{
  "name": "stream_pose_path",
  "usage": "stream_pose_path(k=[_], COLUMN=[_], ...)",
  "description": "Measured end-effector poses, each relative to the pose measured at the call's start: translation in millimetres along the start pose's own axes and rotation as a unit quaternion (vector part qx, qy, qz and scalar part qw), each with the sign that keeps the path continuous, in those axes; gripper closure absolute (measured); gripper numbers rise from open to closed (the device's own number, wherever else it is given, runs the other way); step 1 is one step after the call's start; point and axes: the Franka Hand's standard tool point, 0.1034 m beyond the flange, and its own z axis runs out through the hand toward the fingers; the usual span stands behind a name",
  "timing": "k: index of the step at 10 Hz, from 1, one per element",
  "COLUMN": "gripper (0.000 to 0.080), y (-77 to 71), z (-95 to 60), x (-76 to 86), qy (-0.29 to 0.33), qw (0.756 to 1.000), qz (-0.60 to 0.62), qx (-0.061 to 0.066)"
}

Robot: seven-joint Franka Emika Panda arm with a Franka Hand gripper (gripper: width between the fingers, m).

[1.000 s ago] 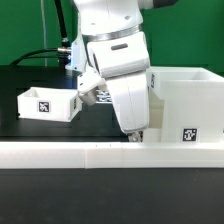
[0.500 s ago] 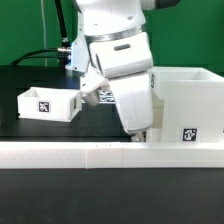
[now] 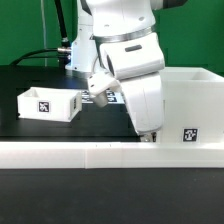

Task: Assemble drawer

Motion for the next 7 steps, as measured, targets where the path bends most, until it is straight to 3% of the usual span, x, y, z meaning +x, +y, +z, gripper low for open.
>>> stream_pose_path(k=[1, 3, 5, 7], gripper=[0.015, 0.015, 0.015, 0.015], y=[-2.1, -9.3, -36.6, -61.5], z=[-4.5, -20.0, -31.3, -41.3], x=[-24.1, -48.0, -65.1, -75.1], qy=[-0.004, -0.014, -0.02, -0.033], qw=[1.0, 1.0, 0.999, 0.998], qz=[-0.01, 0.009, 0.031, 0.046], qx=[-0.001, -0.017, -0.023, -0.039])
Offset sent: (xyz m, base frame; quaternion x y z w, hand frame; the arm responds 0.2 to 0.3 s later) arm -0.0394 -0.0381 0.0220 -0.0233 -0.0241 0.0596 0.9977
